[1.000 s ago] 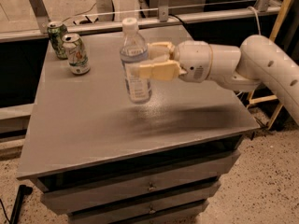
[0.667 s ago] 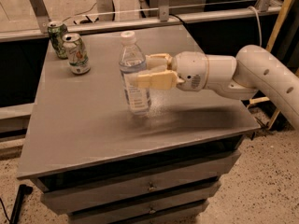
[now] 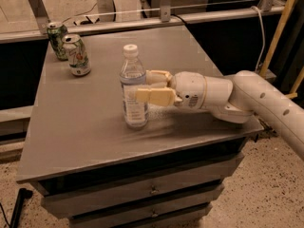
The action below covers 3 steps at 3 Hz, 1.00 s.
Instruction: Place blue plastic bottle upright
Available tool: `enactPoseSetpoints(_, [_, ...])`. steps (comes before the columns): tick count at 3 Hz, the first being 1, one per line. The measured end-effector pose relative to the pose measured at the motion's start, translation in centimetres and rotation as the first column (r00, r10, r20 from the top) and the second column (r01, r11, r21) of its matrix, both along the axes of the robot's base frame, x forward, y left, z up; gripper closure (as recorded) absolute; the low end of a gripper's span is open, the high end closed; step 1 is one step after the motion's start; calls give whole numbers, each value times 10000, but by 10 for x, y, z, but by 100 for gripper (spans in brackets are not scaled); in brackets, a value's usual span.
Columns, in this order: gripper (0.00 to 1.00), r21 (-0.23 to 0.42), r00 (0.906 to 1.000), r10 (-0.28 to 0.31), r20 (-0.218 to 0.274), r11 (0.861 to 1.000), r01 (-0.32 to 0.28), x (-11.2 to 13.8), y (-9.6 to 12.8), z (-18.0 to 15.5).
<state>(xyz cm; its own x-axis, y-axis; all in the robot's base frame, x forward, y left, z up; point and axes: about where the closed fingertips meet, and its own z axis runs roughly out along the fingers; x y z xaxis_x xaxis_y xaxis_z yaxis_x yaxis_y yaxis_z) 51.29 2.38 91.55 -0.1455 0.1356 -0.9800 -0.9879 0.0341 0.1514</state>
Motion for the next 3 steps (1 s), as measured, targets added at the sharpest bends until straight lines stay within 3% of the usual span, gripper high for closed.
enactPoseSetpoints(1, [7, 299, 9993, -331, 162, 9990, 326, -7, -3, -10])
enactPoseSetpoints(2, [0, 334, 9990, -377, 237, 9988, 369, -9, -3, -12])
enactPoseSetpoints(3, [0, 304, 9990, -343, 282, 9990, 334, -8, -4, -7])
